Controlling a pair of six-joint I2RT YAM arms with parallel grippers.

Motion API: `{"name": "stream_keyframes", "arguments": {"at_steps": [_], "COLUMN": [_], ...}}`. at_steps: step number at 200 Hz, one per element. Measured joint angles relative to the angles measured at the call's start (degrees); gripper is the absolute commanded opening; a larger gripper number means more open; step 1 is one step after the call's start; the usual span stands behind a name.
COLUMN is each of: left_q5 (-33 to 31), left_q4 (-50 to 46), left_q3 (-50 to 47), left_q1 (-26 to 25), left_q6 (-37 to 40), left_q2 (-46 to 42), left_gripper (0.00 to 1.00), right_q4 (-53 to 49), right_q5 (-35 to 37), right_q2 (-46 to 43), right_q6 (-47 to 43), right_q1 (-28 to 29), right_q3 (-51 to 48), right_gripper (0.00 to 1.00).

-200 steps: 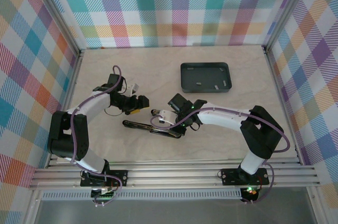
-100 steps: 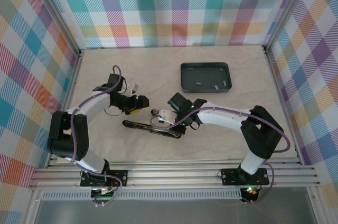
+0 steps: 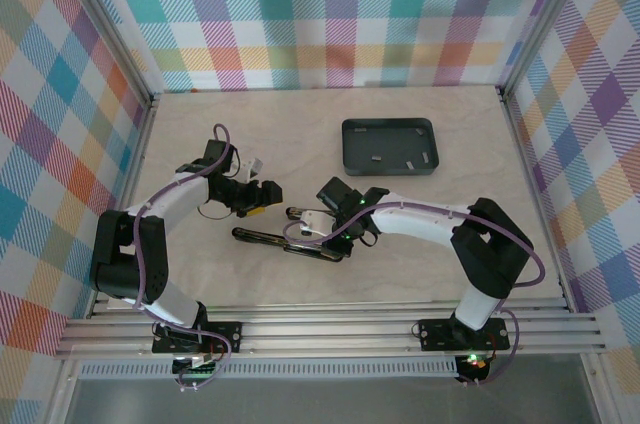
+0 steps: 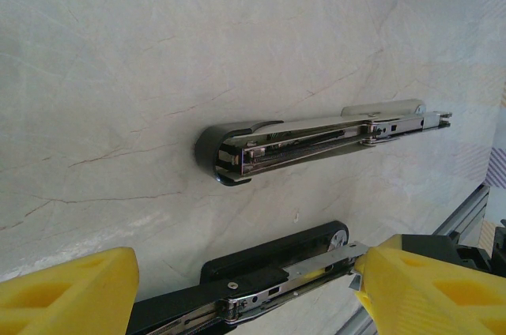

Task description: Load the staples into the stapler

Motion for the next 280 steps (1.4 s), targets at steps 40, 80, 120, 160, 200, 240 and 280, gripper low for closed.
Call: {"name": "stream_keyframes", "arguments": {"at_steps": [40, 80, 120, 160, 200, 240, 280], "left_q5": [0.00, 0.00, 0.00, -0.02, -0.02, -0.02, -0.02], "left_q4": [0.00, 0.00, 0.00, -0.02, -0.02, -0.04, -0.04], "left_q3": [0.00, 0.00, 0.00, 0.00, 0.00, 0.00, 0.00], "left_q1": [0.00, 0.00, 0.00, 0.00, 0.00, 0.00, 0.00], "left_q6": [0.00, 0.00, 0.02, 0.17, 0.17, 0.20, 0.20], "left_q2": [0.00, 0.00, 0.00, 0.00, 0.00, 0.00, 0.00], "left_gripper": [0.75, 0.75, 0.75, 0.75, 0.75, 0.75, 0.75], "right_q4": [-0.04, -0.02, -0.02, -0.04, -0.07, -0.09, -0.61], "right_q5": [0.04, 0.44, 0.42, 0.44, 0.42, 0.42, -0.17], "right_q2": [-0.42, -1.57, -1.36, -0.48, -0.09, 0.09, 0.42], "right_q6": [-0.26, -0.50, -0.94, -1.51, -1.53, -1.57, -1.99], "right_q1": [0.00, 0.00, 0.00, 0.00, 0.00, 0.00, 0.00], "right_q3": [0.63, 0.66, 0.70, 0.87, 0.92, 0.92, 0.92], "right_gripper": [0.19, 0.19, 0.19, 0.18, 0.18, 0.18, 0.18]}}
